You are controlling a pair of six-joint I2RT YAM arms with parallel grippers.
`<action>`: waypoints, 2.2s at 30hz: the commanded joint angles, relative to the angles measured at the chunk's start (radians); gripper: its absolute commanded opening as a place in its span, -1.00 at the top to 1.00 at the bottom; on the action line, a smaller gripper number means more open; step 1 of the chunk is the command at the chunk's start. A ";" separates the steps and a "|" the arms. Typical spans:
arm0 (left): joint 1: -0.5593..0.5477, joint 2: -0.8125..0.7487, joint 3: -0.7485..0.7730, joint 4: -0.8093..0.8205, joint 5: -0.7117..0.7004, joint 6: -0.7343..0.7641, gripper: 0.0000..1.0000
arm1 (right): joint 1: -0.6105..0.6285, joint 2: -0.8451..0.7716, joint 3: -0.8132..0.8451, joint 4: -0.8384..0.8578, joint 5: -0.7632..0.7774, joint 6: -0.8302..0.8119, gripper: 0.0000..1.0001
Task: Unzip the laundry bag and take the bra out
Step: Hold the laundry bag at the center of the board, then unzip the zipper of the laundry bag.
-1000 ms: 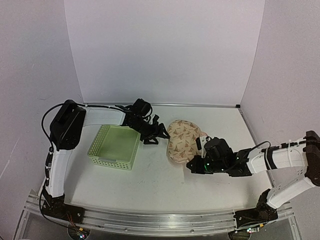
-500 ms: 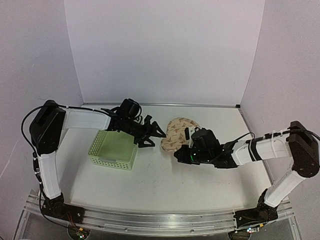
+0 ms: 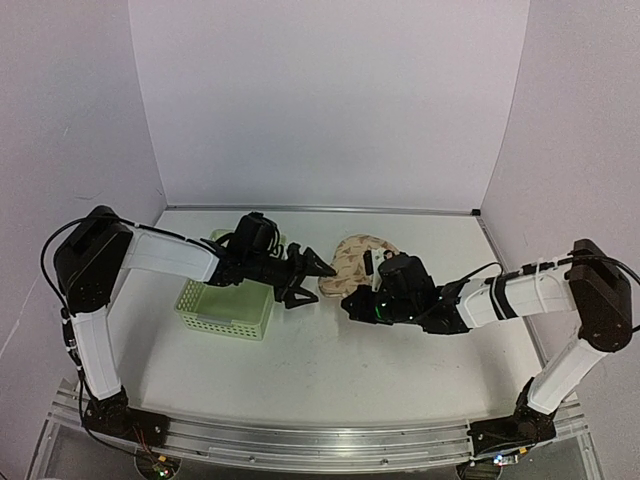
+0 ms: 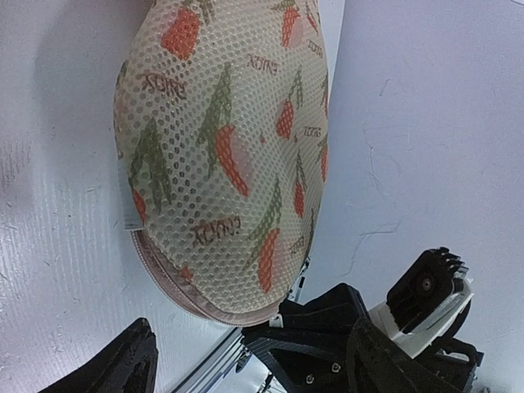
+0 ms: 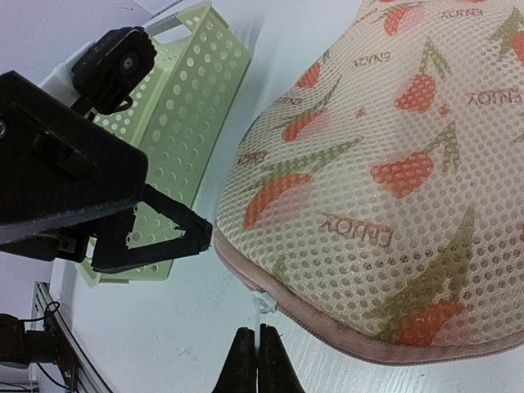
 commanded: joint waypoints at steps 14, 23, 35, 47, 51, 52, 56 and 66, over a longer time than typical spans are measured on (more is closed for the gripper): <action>-0.027 0.085 0.092 0.100 -0.010 -0.102 -0.34 | 0.010 -0.047 -0.004 0.112 -0.064 -0.058 1.00; -0.027 0.110 0.097 0.101 -0.021 -0.109 0.61 | 0.017 -0.080 -0.068 0.130 -0.077 -0.053 1.00; -0.025 0.120 0.139 0.103 0.011 -0.082 1.00 | 0.017 -0.210 -0.232 0.062 0.041 -0.065 1.00; -0.011 0.111 0.132 0.095 0.104 0.003 1.00 | -0.034 -0.352 -0.361 -0.056 0.173 -0.131 1.00; 0.007 0.106 0.125 0.077 0.124 0.038 1.00 | -0.035 -0.369 -0.389 -0.060 0.148 -0.132 1.00; 0.014 0.104 0.125 0.071 0.126 0.048 1.00 | -0.035 -0.371 -0.400 -0.053 0.132 -0.125 1.00; 0.036 0.111 0.154 0.020 0.124 0.093 1.00 | 0.004 -0.367 -0.421 0.015 0.090 -0.097 1.00; 0.070 0.230 0.437 -0.316 0.083 0.305 1.00 | 0.116 -0.260 -0.325 0.094 0.096 -0.027 1.00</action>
